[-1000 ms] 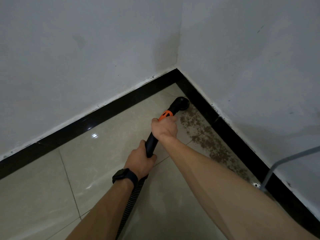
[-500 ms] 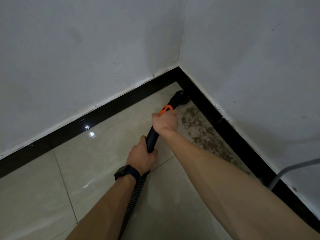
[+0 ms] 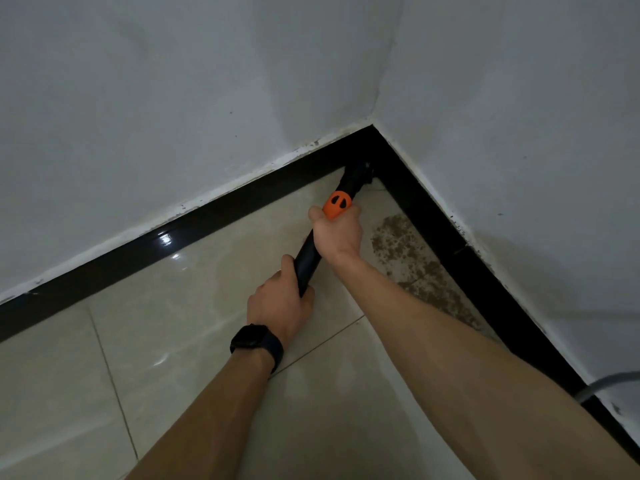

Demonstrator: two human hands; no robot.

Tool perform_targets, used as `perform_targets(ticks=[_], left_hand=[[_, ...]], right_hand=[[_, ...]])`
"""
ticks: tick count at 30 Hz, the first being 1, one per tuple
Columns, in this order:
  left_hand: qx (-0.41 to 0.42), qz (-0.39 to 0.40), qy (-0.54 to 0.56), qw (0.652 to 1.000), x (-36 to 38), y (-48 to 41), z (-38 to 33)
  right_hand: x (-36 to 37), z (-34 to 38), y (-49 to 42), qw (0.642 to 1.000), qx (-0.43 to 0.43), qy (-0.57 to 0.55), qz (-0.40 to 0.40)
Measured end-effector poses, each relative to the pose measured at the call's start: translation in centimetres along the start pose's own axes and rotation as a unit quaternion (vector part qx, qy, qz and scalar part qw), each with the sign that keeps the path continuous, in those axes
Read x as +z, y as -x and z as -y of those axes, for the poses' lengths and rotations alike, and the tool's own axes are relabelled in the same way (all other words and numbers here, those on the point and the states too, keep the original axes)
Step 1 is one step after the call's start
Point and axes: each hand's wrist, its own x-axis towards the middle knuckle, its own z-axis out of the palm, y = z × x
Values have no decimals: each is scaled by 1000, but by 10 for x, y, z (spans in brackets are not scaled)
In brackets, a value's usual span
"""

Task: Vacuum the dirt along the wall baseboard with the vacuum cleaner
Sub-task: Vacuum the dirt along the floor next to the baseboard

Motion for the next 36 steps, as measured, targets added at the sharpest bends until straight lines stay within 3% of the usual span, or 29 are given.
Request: perform_targets(ticks=[4, 10, 19, 36], left_hand=[[-6, -7, 2, 1000, -1, -3, 4], [-22, 55, 150, 987, -7, -2, 7], [21, 100, 82, 991, -24, 27, 14], [-2, 124, 125, 984, -15, 43, -8]], right_hand=[[3, 2, -3, 1000, -2, 10, 7], [8, 7, 5, 997, -1, 78, -8], [-8, -8, 36, 999, 31, 34, -8], [-30, 7, 58, 987, 42, 149, -33]])
